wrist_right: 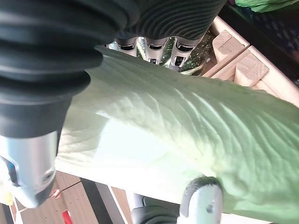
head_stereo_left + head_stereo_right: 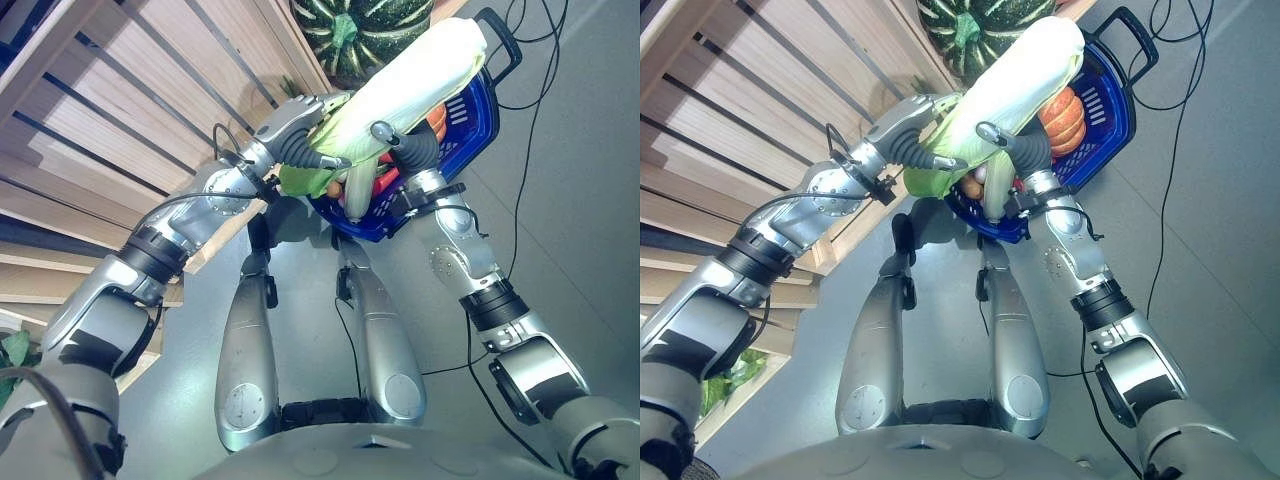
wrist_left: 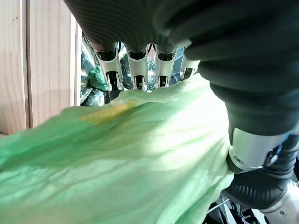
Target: Pick up fruits and vegetables into the basket
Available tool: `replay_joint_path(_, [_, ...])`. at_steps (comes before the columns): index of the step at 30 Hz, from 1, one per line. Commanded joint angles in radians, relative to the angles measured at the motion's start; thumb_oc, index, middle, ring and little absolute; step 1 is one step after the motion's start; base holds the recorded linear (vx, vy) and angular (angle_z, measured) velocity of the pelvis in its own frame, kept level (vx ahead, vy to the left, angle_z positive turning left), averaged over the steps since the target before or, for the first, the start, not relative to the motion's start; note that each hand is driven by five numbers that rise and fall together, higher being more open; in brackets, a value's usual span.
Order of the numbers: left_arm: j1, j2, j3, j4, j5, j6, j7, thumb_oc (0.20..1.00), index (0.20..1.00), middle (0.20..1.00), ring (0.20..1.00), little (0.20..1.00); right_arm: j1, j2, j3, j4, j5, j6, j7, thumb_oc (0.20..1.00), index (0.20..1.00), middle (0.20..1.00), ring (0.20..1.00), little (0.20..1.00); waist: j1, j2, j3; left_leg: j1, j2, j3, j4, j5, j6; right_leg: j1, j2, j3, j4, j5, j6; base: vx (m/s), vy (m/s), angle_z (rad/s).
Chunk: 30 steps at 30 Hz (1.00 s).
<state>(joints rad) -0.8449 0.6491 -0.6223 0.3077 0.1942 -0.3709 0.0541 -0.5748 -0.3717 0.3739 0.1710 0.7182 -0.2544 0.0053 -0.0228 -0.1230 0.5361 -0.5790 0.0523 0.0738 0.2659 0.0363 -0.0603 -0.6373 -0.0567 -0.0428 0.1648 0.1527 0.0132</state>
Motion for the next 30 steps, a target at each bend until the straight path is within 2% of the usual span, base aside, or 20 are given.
replay_joint_path(1, [-0.026, -0.028, -0.027, -0.136, -0.01, -0.032, -0.029, 0.2, 0.2, 0.2, 0.2, 0.2, -0.009, -0.006, -0.025, -0.2, 0.042, -0.088, 0.032, 1.0, 1.0, 1.0, 1.0, 1.0, -0.008, 0.05, -0.016, 0.022, -0.027, -0.038, -0.115, 0.015, 0.012, 0.049, 0.024, -0.076, 0.083, -0.125, 0.074, 0.0, 0.0, 0.0])
replay_joint_path(15, [-0.015, -0.028, -0.022, -0.145, -0.01, -0.003, -0.057, 0.2, 0.2, 0.2, 0.2, 0.2, -0.008, 0.01, -0.038, -0.23, 0.083, -0.124, 0.052, 1.0, 1.0, 1.0, 1.0, 1.0, -0.006, 0.055, -0.016, 0.011, -0.027, -0.038, -0.113, 0.015, 0.012, 0.039, 0.021, -0.079, 0.086, -0.126, 0.075, 0.0, 0.0, 0.0])
replay_joint_path(16, [-0.016, -0.028, -0.025, -0.146, -0.014, 0.005, -0.067, 0.2, 0.2, 0.2, 0.2, 0.2, -0.012, 0.008, -0.041, -0.234, 0.084, -0.133, 0.061, 0.555, 0.555, 0.555, 0.555, 0.555, -0.006, 0.055, -0.016, 0.012, -0.028, -0.038, -0.113, 0.016, 0.013, 0.04, 0.021, -0.079, 0.085, -0.126, 0.074, 0.0, 0.0, 0.0])
replay_joint_path(17, [-0.015, -0.029, -0.023, -0.147, -0.01, 0.006, -0.071, 0.2, 0.2, 0.2, 0.2, 0.2, -0.013, 0.008, -0.042, -0.237, 0.085, -0.14, 0.064, 0.2, 0.2, 0.2, 0.2, 0.2, -0.005, 0.056, -0.016, 0.011, -0.028, -0.037, -0.115, 0.017, 0.013, 0.039, 0.02, -0.08, 0.084, -0.125, 0.074, 0.0, 0.0, 0.0])
replay_joint_path(27, [-0.009, -0.033, -0.025, -0.139, -0.006, 0.045, -0.073, 0.2, 0.2, 0.2, 0.2, 0.2, -0.016, 0.012, -0.051, -0.235, 0.097, -0.173, 0.069, 0.2, 0.2, 0.2, 0.2, 0.2, -0.006, 0.058, -0.016, 0.013, -0.03, -0.039, -0.117, 0.017, 0.013, 0.042, 0.021, -0.081, 0.081, -0.126, 0.076, 0.0, 0.0, 0.0])
replay_joint_path(29, [-0.011, -0.035, -0.024, -0.136, -0.001, 0.06, -0.061, 0.376, 0.376, 0.376, 0.376, 0.376, -0.02, 0.013, -0.051, -0.238, 0.095, -0.168, 0.07, 0.2, 0.2, 0.2, 0.2, 0.2, -0.005, 0.058, -0.016, 0.011, -0.03, -0.038, -0.119, 0.018, 0.013, 0.04, 0.02, -0.082, 0.079, -0.125, 0.076, 0.0, 0.0, 0.0])
replay_joint_path(30, [-0.009, -0.036, -0.022, -0.137, 0.004, 0.069, -0.054, 0.862, 0.862, 0.862, 0.862, 0.862, -0.02, 0.014, -0.049, -0.24, 0.092, -0.166, 0.07, 0.2, 0.2, 0.2, 0.2, 0.2, -0.004, 0.059, -0.016, 0.011, -0.031, -0.039, -0.119, 0.018, 0.014, 0.04, 0.02, -0.083, 0.079, -0.125, 0.076, 0.0, 0.0, 0.0])
